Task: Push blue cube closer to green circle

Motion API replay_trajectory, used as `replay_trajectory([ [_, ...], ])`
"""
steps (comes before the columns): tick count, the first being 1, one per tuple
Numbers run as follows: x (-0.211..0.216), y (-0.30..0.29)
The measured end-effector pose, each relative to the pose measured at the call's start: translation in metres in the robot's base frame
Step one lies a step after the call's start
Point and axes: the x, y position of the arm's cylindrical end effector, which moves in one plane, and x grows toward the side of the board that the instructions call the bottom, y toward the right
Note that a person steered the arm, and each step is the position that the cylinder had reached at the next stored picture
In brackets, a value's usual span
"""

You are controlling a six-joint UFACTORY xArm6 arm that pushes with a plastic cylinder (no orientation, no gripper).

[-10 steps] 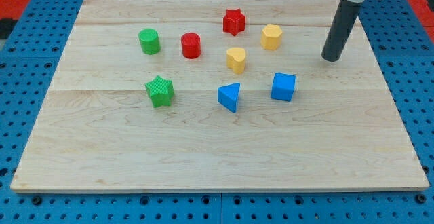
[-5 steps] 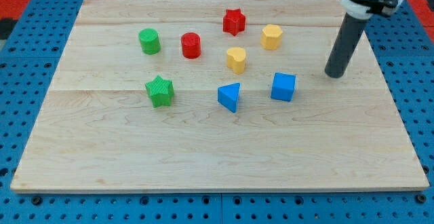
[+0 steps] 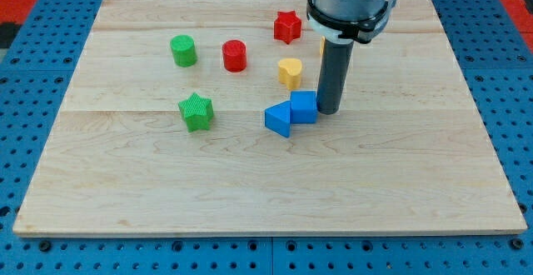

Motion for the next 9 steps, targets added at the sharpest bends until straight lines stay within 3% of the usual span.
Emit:
replay_trajectory([
  [6, 0.0, -0.103],
  [8, 0.04, -0.104],
  [9, 0.041, -0.152],
])
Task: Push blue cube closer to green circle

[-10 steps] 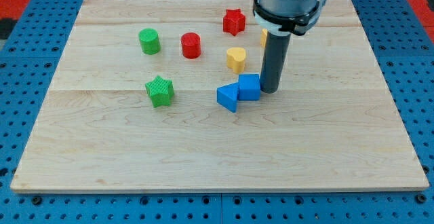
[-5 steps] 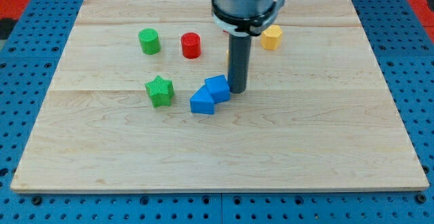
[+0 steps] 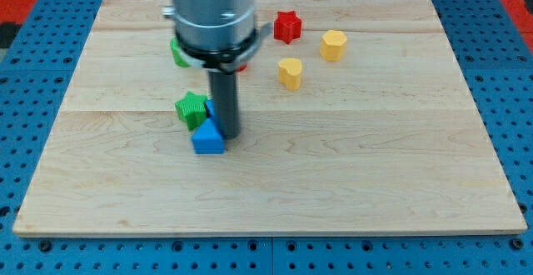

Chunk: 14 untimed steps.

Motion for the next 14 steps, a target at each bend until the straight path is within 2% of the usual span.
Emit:
replay_trajectory([
  [1, -0.007, -0.029],
  [2, -0.015, -0.025],
  [4, 0.003, 0.017],
  [10, -0.133, 0.021],
  [12, -0.134, -0.009],
  [14, -0.123, -0.014],
])
